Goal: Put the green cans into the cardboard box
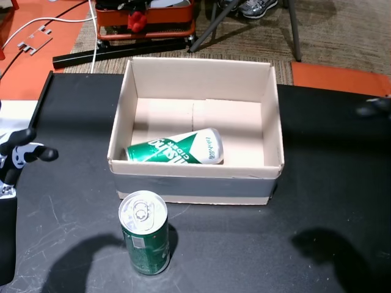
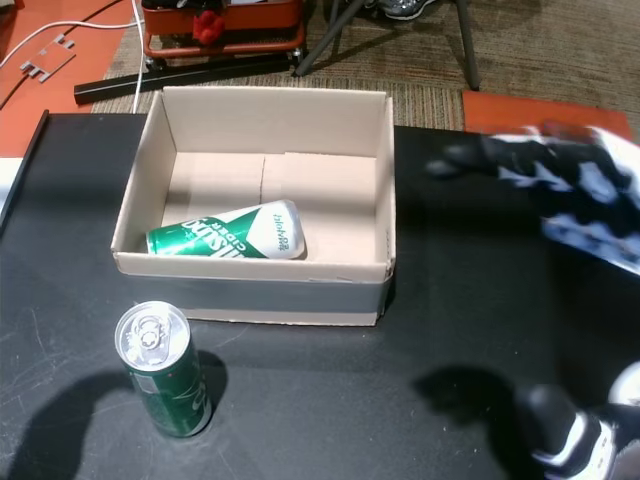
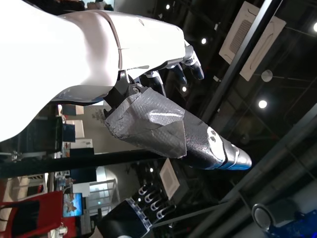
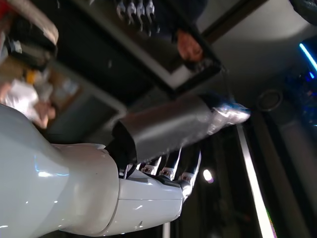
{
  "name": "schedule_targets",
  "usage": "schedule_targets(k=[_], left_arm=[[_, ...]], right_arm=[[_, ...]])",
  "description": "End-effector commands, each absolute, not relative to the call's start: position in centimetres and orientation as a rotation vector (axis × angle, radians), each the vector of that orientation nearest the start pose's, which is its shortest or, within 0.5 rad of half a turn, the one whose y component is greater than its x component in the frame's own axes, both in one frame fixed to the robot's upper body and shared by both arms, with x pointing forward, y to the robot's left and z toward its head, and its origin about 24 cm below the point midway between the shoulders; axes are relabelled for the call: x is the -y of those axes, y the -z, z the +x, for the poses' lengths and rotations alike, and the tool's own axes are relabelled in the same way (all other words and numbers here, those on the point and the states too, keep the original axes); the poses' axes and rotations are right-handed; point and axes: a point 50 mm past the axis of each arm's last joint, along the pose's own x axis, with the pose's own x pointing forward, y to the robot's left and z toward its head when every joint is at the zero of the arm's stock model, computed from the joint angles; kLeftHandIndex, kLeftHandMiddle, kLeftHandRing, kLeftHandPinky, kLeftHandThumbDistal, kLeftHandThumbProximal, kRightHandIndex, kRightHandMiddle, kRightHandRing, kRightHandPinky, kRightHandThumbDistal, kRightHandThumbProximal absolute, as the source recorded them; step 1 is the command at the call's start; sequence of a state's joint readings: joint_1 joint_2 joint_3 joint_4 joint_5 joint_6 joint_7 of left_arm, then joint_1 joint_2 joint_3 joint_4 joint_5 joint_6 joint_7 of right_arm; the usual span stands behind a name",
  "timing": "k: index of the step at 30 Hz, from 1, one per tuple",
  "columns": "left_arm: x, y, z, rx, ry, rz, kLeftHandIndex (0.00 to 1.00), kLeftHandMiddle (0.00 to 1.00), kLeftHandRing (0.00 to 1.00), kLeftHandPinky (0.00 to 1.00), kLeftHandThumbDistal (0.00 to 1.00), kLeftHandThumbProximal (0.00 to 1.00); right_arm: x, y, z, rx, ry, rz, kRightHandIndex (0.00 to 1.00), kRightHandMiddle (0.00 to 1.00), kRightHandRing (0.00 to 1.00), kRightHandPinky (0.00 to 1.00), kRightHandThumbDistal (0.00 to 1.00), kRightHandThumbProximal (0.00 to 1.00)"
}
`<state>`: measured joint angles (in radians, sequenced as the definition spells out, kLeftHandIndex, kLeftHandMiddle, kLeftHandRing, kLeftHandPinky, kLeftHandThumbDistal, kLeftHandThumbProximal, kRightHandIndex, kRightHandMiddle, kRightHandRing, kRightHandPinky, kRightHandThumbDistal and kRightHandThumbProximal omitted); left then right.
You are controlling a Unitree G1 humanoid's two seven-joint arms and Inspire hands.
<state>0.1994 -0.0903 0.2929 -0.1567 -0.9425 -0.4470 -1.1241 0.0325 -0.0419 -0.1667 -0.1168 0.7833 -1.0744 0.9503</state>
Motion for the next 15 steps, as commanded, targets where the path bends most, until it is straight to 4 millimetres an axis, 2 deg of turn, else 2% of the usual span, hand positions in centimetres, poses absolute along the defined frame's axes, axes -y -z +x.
schedule_targets(k=[1,3,7,8,10,11,15], left_arm=[[-20.4,-8.3,16.7,0.9,0.45,-0.448,0.63,0.74,0.87,0.88,1.0,0.56],[-20.4,-8.4,16.7,0.905,0.442,-0.434,0.63,0.74,0.87,0.88,1.0,0.59],[-20.5,-8.3,16.8,0.902,0.442,-0.436,0.64,0.74,0.87,0.88,1.0,0.61],[-20.5,-8.3,16.8,0.903,0.444,-0.432,0.65,0.75,0.87,0.88,1.0,0.62],[-20.6,-8.3,16.9,0.905,0.441,-0.401,0.65,0.75,0.87,0.89,1.0,0.68],[-20.6,-8.3,16.9,0.905,0.437,-0.382,0.64,0.75,0.87,0.89,1.0,0.68],[-20.7,-8.0,17.1,0.894,0.453,-0.351,0.64,0.76,0.88,0.89,1.0,0.48]], right_arm=[[20.0,-13.2,17.3,1.328,-0.255,-0.003,0.59,0.63,0.67,0.87,1.0,0.79],[20.3,-13.0,17.0,1.316,-0.261,0.043,0.62,0.65,0.68,0.86,1.0,0.66],[21.1,-12.5,16.3,1.263,-0.227,0.095,0.63,0.64,0.66,0.79,1.0,0.53],[21.2,-12.5,16.2,1.258,-0.22,0.098,0.63,0.65,0.66,0.79,1.0,0.53],[21.3,-12.5,16.0,1.258,-0.189,0.069,0.6,0.63,0.66,0.81,1.0,0.63],[21.4,-12.6,16.0,1.26,-0.179,0.055,0.59,0.62,0.67,0.82,1.0,0.65],[21.4,-12.6,16.0,1.245,-0.184,0.042,0.59,0.62,0.68,0.82,1.0,0.65]])
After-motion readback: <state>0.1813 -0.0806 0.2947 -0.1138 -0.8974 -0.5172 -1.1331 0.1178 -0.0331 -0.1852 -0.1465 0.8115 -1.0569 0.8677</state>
